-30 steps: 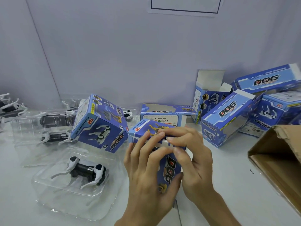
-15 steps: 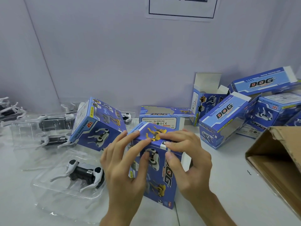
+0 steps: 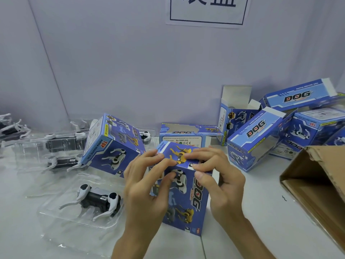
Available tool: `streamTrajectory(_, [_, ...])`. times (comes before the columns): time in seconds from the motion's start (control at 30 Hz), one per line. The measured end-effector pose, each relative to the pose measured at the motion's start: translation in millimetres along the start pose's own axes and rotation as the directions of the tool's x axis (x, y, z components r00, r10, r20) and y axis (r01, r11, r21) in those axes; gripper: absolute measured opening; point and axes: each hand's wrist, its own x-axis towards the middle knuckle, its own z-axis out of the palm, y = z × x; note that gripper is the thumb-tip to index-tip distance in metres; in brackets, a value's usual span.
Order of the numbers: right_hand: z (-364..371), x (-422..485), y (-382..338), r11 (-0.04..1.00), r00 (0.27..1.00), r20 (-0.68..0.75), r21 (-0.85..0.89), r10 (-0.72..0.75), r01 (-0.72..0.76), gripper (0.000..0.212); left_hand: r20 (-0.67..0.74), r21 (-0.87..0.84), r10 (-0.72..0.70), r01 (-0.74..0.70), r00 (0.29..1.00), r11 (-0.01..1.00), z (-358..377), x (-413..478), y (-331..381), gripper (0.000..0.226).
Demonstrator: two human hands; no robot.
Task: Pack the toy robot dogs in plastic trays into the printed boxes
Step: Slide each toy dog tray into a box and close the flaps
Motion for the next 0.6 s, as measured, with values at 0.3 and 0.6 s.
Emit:
streamTrajectory(0.3, [-5.7,0.1,8.5,0.998,0.998,-0.04,-0.03,0.045,-0.046,0.011,0.008,-0.041,-0.008,0.008,1.0,0.999,5.2,-0.4,-1.2,0.021])
streamTrajectory(0.6, [-28.6,17.9,19.3,0.903,0.93,0.116,0.225,0.348,-0.366,0.014,0.007,-0.095,-0.064,0.064,0.998,0.993,8.4,-9.9,-2.3,0.046])
